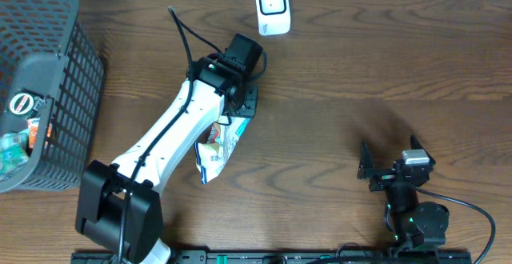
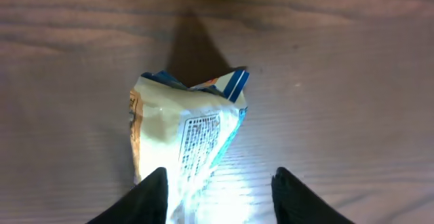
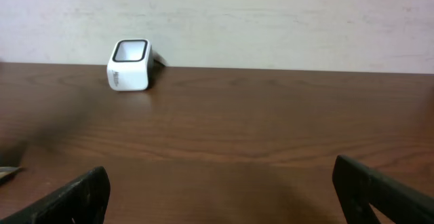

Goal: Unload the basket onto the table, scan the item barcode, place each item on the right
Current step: 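Lift the white-and-blue package out and carry it toward the scanner, then move the held package up in front of the white scanner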

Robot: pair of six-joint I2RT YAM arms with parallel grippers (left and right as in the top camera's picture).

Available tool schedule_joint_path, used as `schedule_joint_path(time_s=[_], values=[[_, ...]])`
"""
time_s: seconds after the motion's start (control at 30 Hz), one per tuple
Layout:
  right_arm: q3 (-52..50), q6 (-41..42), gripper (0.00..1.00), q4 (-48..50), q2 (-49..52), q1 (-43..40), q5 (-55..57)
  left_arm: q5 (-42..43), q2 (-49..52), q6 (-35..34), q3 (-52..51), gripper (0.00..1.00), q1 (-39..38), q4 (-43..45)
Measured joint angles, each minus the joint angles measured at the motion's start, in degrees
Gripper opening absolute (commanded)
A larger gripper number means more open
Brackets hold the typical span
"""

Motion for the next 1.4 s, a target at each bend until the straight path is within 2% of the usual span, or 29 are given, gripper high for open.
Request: schedule_joint_path(time_s=[0.1,0.2,0.33,0.4,0.53,0.73,1.03,1.4], values=[[0.0,0.0,0.99,0.0,0.0,0.0,0.0,0.0,-1.7,2.2,0.0,0.63,0.3,-0.4],[0.0,0.0,0.99,0.0,0.0,0.0,0.0,0.0,-5.4,3.7,0.0,0.78,1.0,-0.3],[0.0,0.0,0.99,0.0,0.0,0.0,0.0,0.0,-12.1,5.7,0.0,0.92,2.8,-0.5],[0.0,0.0,0.99,0.0,0.0,0.0,0.0,0.0,-14.9,7.3,0.0,0.95,4.1,-1.3],[0.0,0.0,0.99,0.0,0.0,0.0,0.0,0.0,-17.9,11.1,0.3,0.97,7.2,-5.3],[0.0,0.0,0.99,0.0,0.0,0.0,0.0,0.2,-16.3,14.9,0.2,0.98,9.9,-12.0],[0.0,0.0,0.99,0.0,0.0,0.0,0.0,9.7,-11.5,23.9,-4.6,0.98,10.0,-11.1],[0.0,0.0,0.99,0.0,0.0,0.0,0.0,10.6,-3.2,25.6,-5.2,0.98,10.0,-9.6]])
